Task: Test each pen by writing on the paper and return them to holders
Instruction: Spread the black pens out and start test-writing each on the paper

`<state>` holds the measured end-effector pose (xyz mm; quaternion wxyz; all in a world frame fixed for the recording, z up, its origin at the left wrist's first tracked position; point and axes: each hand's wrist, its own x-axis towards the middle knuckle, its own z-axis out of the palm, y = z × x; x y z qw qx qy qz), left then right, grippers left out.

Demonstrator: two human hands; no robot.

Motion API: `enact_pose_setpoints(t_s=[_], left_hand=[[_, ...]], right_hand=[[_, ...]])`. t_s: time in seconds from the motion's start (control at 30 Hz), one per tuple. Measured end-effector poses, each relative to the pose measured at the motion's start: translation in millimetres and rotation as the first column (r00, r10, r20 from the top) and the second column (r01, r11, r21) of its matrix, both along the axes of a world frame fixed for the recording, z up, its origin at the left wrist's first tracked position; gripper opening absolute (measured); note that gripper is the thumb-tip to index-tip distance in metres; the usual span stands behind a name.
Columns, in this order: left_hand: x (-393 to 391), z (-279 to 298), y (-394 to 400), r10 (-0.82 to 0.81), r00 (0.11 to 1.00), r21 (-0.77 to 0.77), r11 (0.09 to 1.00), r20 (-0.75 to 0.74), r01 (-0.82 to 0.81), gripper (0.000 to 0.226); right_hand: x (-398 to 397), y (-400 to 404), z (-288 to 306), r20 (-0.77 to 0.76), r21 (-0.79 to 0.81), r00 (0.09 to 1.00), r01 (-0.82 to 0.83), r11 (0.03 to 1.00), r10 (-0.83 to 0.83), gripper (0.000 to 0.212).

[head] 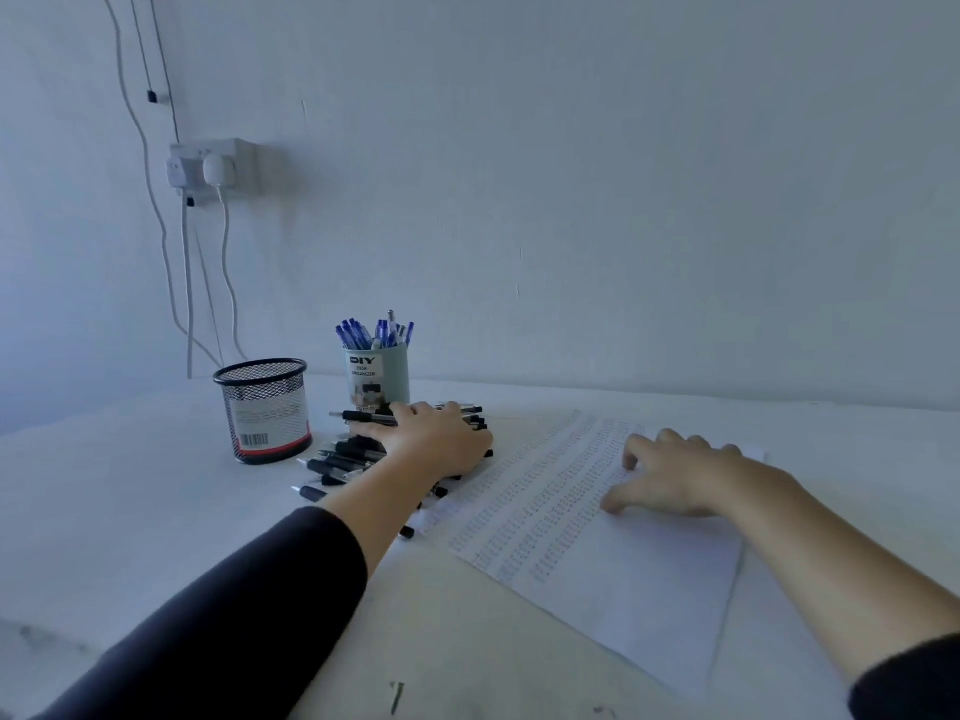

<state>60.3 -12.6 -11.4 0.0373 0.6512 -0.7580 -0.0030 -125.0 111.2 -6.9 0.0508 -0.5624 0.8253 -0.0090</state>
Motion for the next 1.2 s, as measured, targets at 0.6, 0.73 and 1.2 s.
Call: enact_pose_setpoints(t_s=[0.6, 0.73, 1.2], left_hand=[[48.7, 30.0, 12.1, -0.570, 0.773, -0.084, 0.816, -0.278, 0.571, 0.009], [38.0, 20.3, 16.8, -0.610, 0.791, -0.045, 0.790, 0.048, 0.612, 0.009], [15.7, 27.7, 37.5, -0.734, 0.673, -0.402, 0.646, -0.093, 0.649, 0.022]], right_hand=[[-9.0, 1.0, -7.0, 0.184, -0.163, 0.977, -0.073, 0.984, 0.103, 0.040], [-13.7, 1.4, -6.3, 0.198, -0.165, 0.976, -0.054, 0.985, 0.087, 0.043], [-48.9, -3.0, -11.7, 0.206, -0.120, 0.978, 0.031, 0.992, -0.006, 0.033]])
